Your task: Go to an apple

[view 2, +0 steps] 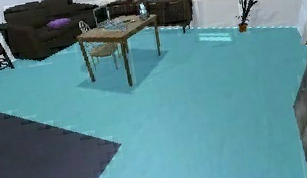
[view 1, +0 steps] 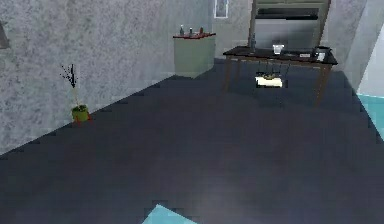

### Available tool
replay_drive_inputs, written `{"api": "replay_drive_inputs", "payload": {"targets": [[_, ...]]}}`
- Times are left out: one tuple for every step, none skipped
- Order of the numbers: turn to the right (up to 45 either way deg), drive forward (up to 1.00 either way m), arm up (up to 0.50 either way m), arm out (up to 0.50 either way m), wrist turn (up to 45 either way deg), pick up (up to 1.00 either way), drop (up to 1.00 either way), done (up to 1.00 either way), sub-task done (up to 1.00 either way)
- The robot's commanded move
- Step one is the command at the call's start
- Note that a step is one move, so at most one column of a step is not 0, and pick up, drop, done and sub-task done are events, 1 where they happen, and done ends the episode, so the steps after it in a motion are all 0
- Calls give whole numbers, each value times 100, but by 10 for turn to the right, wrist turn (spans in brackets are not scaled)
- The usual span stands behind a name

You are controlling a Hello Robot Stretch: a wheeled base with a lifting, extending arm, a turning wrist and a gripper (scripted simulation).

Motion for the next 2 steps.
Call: {"api": "replay_drive_inputs", "payload": {"targets": [[0,100,0,0,0,0,0,0,0],[0,100,0,0,0,0,0,0,0]]}}
